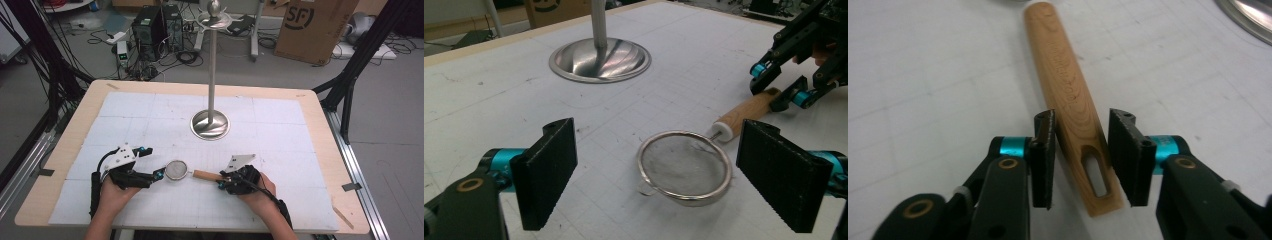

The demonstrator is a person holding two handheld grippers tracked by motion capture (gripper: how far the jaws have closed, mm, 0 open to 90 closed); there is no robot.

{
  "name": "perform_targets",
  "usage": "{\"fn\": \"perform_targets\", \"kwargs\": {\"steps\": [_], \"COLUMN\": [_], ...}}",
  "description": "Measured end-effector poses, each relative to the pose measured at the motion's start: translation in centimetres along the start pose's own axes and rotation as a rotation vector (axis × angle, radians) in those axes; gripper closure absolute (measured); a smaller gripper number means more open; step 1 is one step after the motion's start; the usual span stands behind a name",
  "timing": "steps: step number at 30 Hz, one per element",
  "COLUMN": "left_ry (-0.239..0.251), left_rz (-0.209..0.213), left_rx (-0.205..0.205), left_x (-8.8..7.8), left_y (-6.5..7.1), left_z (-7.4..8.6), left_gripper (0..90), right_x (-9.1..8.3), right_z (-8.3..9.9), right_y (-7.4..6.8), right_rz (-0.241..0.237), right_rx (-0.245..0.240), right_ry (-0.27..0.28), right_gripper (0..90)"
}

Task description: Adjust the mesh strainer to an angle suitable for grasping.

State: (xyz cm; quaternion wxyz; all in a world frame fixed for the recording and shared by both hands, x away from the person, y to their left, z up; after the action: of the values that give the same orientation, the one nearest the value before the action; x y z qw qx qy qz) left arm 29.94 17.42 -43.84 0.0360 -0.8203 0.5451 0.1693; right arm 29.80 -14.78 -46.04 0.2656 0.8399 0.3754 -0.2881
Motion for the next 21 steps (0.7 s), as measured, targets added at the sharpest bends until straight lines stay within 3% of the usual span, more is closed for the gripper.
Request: {"fn": "perform_targets", "kwargs": {"steps": [11, 21], "left_ry": [0.002, 0.007], "left_rz": [-0.001, -0.003], "left_rx": [-0.001, 0.000], "left_x": [0.0, 0.0], "left_y": [0.0, 0.0], "left_z": [0.0, -0.1], "left_gripper": [17.1, 17.1], "right_x": [0.9, 2.4], "right_z": [-1.1, -3.1], "right_y": [-1.1, -2.9], "right_rz": [-0.064, -0.110], "right_rx": [-0.035, -0.081], "right_ry": [0.011, 0.030], "right_gripper": [70.0, 70.4]}}
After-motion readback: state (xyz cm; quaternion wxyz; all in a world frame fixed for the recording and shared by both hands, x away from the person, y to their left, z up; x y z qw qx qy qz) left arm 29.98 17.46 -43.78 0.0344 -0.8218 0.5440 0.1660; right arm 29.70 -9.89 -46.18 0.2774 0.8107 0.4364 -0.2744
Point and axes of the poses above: each handheld gripper's, and its own axes: x roughly forward along the jaws, z roughly out of its underside, y roughly to its right, the point moved 3 cm from there along x, roughly forward along the jaws, and after that the axes turned 15 degrees about z, right-handed, at the moved point
